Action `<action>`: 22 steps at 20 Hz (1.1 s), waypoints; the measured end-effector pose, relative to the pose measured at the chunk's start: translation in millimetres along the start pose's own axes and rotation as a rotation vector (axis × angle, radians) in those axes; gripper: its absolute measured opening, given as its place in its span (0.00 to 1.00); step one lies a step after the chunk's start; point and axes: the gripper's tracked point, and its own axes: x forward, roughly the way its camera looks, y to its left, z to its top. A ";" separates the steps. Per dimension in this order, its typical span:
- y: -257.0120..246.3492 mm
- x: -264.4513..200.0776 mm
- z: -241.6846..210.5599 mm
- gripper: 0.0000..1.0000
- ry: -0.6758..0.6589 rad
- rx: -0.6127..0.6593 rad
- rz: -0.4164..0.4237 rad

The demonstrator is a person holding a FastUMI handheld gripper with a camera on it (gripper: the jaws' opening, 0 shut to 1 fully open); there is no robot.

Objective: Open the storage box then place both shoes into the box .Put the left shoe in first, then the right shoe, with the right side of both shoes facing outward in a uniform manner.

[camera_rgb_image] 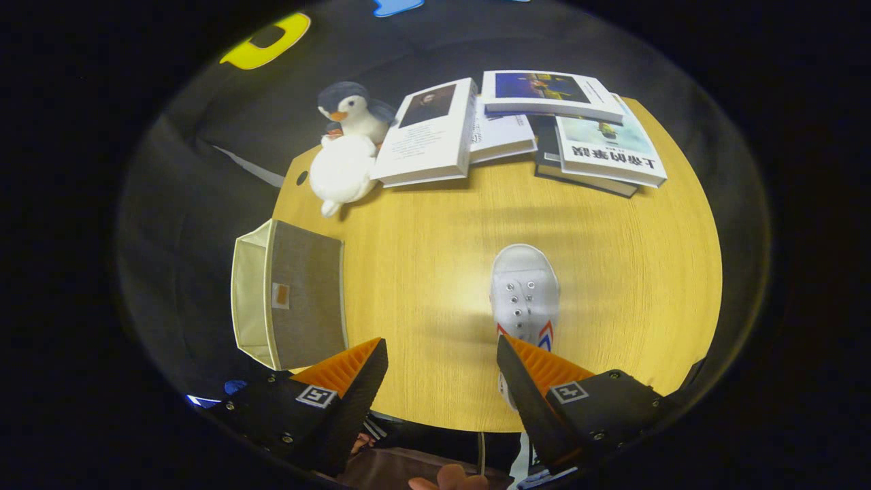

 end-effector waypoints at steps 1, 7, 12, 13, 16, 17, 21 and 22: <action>-10.5 2.7 -3.2 0.98 0.005 0.014 -0.009; -60.2 17.2 -18.0 0.98 0.030 0.076 -0.046; -90.3 38.3 -24.7 0.98 0.039 0.102 -0.052; -95.4 43.5 -27.5 0.98 0.048 0.114 -0.052; -114.3 58.2 -34.0 0.98 0.056 0.114 -0.085; -116.9 62.6 -35.3 0.93 0.055 0.103 -0.086; -125.6 79.7 -42.7 0.85 0.083 0.019 -0.124; -124.6 84.3 -41.8 0.84 0.085 0.003 -0.121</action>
